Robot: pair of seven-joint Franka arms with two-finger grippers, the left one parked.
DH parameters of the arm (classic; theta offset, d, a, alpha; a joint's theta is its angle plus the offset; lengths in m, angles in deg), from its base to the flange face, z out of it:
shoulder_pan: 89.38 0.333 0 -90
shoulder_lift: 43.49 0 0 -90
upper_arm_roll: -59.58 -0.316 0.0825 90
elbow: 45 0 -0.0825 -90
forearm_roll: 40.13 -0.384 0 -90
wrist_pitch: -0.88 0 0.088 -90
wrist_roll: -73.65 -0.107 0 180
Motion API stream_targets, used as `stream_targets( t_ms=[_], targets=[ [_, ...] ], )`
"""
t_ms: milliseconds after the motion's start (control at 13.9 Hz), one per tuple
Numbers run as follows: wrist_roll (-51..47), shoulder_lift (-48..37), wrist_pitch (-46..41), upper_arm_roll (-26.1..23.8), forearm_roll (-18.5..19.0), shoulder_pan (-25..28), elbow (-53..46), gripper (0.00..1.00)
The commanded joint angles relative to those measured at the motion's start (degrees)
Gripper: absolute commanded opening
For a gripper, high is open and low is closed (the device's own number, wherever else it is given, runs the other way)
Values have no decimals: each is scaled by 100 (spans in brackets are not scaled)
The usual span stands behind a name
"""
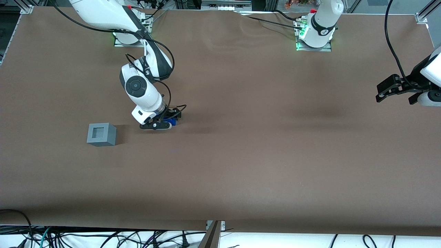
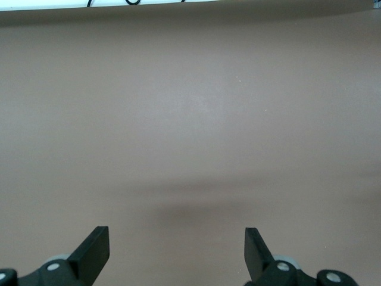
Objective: Insert blue part into gray base with right arm
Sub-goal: 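Close the right gripper on the blue block and lift it, then carry the blue block over to the gray base's opening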
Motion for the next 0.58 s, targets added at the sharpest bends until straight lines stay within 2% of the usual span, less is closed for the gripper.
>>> stream_targets(
  t_ms=[0,72,144,289,361,505],
  targets=[
    [-44,-37,64,-11,-9,23,77,89],
    [-44,-37,55,-11,-18,23,68,76],
    [-53,-46,29,-20,-18,23,77,58],
    [-53,-63,12,-29,-9,23,94,33],
    [-53,-72,11,-29,-9,23,94,25],
    [-10,-160,-6,-64,-9,23,86,23]
  ],
)
